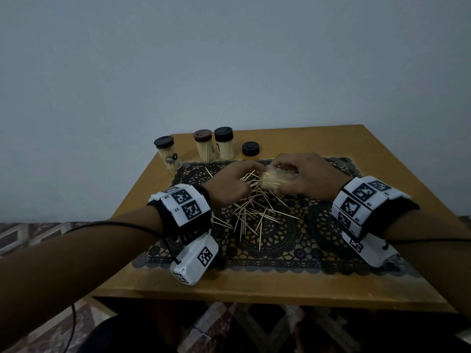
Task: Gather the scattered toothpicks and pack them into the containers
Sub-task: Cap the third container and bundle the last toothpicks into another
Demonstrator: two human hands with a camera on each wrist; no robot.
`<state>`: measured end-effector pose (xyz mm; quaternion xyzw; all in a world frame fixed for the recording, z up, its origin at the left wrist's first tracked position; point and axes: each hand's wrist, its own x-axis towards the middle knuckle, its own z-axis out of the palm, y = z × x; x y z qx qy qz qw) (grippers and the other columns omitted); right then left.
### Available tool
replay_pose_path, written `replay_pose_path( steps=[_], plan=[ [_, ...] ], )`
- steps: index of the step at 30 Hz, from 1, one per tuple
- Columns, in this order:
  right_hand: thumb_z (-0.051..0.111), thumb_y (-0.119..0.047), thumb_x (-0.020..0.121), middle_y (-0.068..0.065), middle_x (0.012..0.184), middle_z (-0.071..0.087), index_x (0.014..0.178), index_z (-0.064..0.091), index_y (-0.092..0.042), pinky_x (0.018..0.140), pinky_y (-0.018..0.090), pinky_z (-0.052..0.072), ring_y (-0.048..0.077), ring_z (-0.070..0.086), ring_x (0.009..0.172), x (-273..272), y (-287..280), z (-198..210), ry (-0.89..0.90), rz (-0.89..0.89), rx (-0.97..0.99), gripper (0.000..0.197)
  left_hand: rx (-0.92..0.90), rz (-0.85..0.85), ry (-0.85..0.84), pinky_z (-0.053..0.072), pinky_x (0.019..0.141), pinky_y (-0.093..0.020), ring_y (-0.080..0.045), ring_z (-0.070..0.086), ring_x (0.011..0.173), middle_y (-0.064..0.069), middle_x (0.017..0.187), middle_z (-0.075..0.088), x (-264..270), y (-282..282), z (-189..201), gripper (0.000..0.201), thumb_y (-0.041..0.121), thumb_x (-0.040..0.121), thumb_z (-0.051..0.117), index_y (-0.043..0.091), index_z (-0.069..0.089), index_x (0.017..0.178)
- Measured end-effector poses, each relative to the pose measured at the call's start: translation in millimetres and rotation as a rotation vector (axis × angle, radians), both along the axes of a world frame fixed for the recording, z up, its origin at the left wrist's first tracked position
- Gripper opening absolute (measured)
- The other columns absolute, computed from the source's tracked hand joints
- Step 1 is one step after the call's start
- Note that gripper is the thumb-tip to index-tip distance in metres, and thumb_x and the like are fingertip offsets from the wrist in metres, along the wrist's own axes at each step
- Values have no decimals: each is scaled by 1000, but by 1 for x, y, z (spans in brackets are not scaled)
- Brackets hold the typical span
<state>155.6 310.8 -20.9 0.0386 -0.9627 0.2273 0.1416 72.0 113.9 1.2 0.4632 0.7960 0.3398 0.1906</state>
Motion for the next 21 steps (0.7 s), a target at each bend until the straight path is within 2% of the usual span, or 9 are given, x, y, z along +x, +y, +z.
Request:
replay_pose_path(
  steps=[2, 5, 7, 9, 11, 13, 15, 18, 21],
  plan=[
    [83, -32, 73, -5, 96, 65, 114, 67, -20, 63, 13, 38, 11, 58, 81, 0, 0, 0, 2, 3, -7, 45, -33, -26, 23, 46, 96, -55, -32, 56, 115, -6, 133, 55, -5, 0, -1, 60, 0, 68, 51, 14, 55, 126],
    [82, -33, 74, -4, 97, 66, 113, 67, -19, 65, 15, 41, 14, 60, 83, 1, -1, 1, 11, 3, -16, 45, -17, -45, -36, 44, 102, -45, -19, 53, 123, -4, 132, 57, -15, -1, -6, 55, -7, 74, 52, 13, 57, 125],
    [81, -34, 74, -3, 99, 66, 114, 67, -19, 68, 17, 42, 14, 59, 85, 2, -1, 2, 5, -6, -16, 45, 42, 23, -109, 48, 97, -36, -18, 54, 121, -6, 127, 60, -23, -4, -4, 46, -6, 79, 51, 12, 58, 121],
    [80, -36, 75, -3, 100, 66, 113, 67, -19, 70, 19, 43, 13, 59, 87, 2, 0, 2, 0, -10, -36, 44, 26, 128, -80, 49, 87, -27, -23, 55, 118, -9, 124, 60, -34, -8, 0, 38, -6, 89, 46, 10, 56, 121],
    [79, -38, 76, -4, 99, 66, 112, 67, -20, 69, 17, 43, 12, 60, 87, 2, 0, 1, 5, -12, -53, 43, -201, 233, 105, 42, 88, -27, -27, 49, 123, -10, 132, 55, -49, -13, 2, 38, 4, 96, 43, 12, 50, 133],
    [78, -39, 76, -5, 98, 66, 112, 67, -20, 67, 12, 41, 9, 59, 85, 1, 1, 0, 0, -17, -54, 43, -509, 257, 273, 33, 101, -30, -29, 38, 134, -11, 147, 41, -64, -18, -1, 44, 19, 102, 39, 14, 36, 145],
    [77, -42, 76, -5, 98, 66, 112, 66, -20, 66, 13, 40, 9, 58, 84, 1, 2, 0, -2, -21, -50, 44, -676, 204, 282, 24, 110, -33, -29, 27, 141, -12, 155, 26, -68, -18, -6, 51, 30, 104, 35, 13, 25, 150],
    [77, -42, 76, -4, 99, 67, 111, 66, -20, 66, 16, 42, 11, 60, 85, 0, 4, -1, 7, -23, -50, 43, -642, 79, 230, 12, 115, -32, -22, 11, 147, -4, 161, 10, -60, -15, -14, 54, 32, 103, 36, 16, 20, 152],
    [79, -40, 75, -3, 99, 67, 110, 66, -19, 68, 21, 45, 13, 61, 85, -1, 5, -2, 17, -27, -49, 43, -474, -43, 222, 18, 112, -25, -15, 26, 143, 1, 155, 29, -48, -14, -15, 42, 19, 101, 44, 16, 43, 143]
  ],
)
